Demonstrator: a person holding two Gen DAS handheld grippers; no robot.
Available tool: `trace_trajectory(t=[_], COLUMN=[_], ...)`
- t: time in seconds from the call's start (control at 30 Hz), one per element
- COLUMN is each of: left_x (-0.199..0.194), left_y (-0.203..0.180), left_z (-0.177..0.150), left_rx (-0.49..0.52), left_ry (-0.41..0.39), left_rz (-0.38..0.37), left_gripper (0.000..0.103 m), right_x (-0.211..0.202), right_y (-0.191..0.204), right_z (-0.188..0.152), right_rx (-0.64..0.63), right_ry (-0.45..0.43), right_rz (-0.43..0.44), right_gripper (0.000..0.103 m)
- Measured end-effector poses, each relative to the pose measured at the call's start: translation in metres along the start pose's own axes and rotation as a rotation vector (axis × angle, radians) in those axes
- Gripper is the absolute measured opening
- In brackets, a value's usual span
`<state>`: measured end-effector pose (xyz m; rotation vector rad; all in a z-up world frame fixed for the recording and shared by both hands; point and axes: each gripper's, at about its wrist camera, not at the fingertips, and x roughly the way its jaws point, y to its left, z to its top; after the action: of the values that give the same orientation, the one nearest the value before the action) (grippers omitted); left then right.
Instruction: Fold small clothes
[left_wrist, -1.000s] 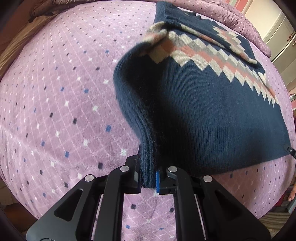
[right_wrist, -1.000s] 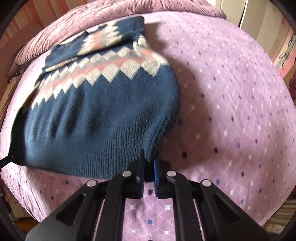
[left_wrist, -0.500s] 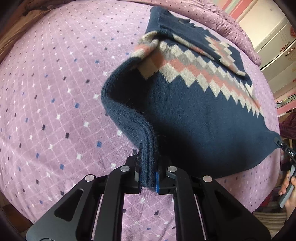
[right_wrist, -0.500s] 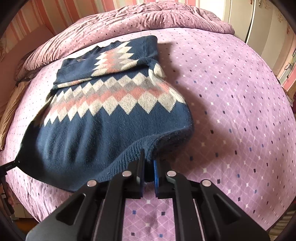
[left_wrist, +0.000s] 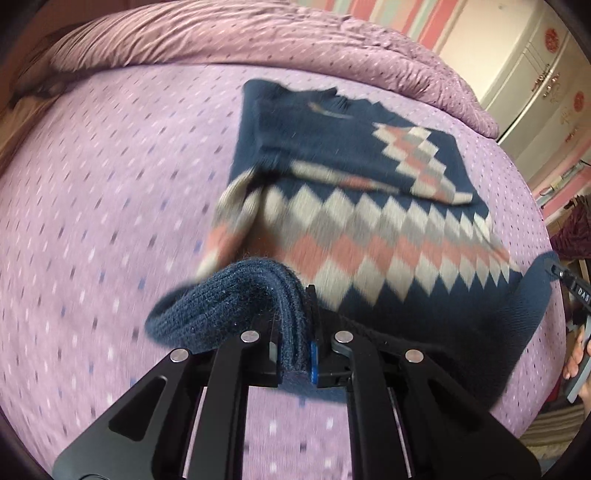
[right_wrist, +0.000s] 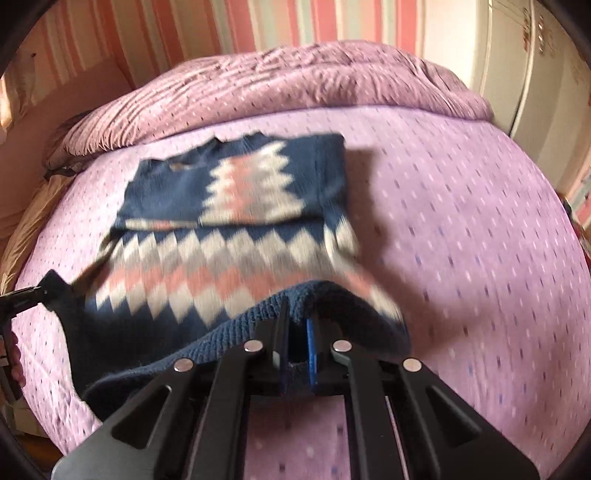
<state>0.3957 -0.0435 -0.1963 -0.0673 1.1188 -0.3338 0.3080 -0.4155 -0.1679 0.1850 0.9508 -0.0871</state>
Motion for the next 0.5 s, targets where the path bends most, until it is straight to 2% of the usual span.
trace_trajectory(t=[0.17,0.5], left_x=[0.014,0.02], left_y=[-0.005,0.009], left_z=[0.044,0.155], left_rx=[0.035,0.044], left_ry=[-0.024,-0.208], left_rz=[-0.014,0.045], left_gripper=[0.007,0.007], right_x=[0.01,0.046], right_y=[0.008,-0.005], right_z=[0.046,0.137], right_rx=[-0.042,-0.072], right_ry=[-0.074,-0.208], right_rz=[0.006,-0.046], right_gripper=[0.007,0.007])
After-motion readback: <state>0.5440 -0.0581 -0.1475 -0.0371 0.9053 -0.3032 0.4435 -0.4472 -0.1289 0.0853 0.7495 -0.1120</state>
